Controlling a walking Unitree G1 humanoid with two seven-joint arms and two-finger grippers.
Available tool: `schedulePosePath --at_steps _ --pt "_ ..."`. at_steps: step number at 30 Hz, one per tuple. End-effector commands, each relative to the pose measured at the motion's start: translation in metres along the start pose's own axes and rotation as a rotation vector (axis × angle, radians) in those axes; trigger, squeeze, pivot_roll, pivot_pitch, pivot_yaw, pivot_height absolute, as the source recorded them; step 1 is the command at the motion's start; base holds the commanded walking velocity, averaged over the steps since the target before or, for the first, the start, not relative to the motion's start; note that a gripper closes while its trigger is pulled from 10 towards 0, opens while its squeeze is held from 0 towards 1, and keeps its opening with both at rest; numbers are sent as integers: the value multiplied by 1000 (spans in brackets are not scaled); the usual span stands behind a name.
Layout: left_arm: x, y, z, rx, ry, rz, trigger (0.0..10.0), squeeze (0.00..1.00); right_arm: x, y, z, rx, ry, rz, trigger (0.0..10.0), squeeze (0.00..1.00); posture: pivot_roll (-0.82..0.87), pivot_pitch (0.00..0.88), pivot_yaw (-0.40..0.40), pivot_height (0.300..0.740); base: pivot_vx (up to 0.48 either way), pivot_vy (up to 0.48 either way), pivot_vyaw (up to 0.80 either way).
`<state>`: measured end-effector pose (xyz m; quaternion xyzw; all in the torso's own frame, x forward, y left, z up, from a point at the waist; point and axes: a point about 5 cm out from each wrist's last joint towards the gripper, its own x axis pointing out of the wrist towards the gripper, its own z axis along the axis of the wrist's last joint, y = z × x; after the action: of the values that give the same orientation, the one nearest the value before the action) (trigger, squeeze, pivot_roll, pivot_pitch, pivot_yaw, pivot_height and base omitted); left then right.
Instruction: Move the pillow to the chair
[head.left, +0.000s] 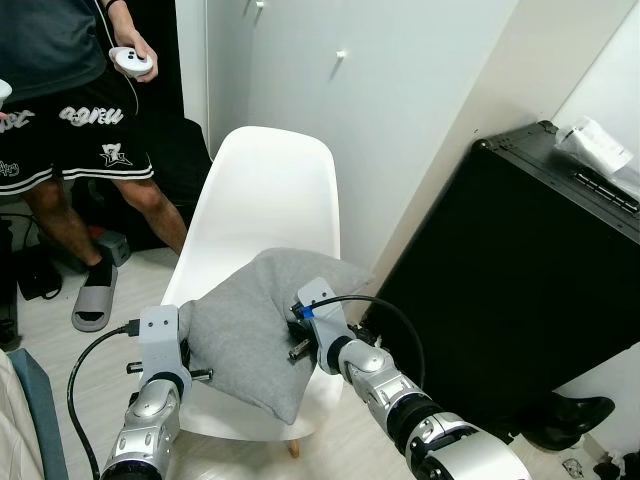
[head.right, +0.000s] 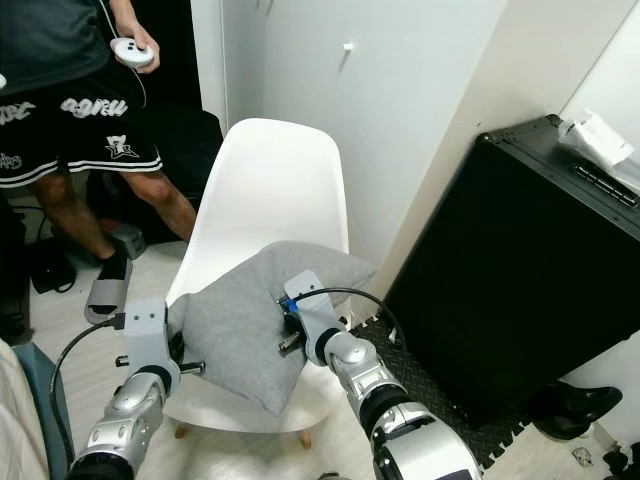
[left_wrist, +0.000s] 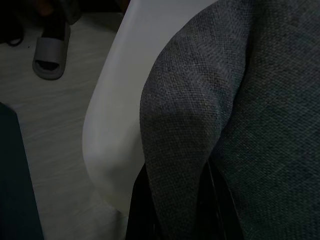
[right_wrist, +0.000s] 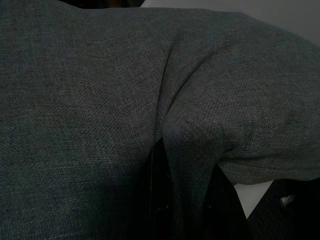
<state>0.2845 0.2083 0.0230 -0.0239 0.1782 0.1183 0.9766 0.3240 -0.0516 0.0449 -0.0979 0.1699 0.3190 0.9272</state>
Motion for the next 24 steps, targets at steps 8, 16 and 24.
schedulePosePath --at_steps 8,16,24 --pt "0 -1 3 -8 -29 18 10000 0 -4 -6 -3 -1 -10 -2 10000 0 53 91 -159 665 0 0 0" --pt "1 0 4 -7 -31 20 10000 0 -5 -7 -3 -9 -15 -1 10000 0 53 96 -161 655 0 0 0" --pt "0 1 2 -5 -31 31 10000 0 -4 -9 1 -28 -16 11 10000 0 39 103 -196 655 0 0 0"
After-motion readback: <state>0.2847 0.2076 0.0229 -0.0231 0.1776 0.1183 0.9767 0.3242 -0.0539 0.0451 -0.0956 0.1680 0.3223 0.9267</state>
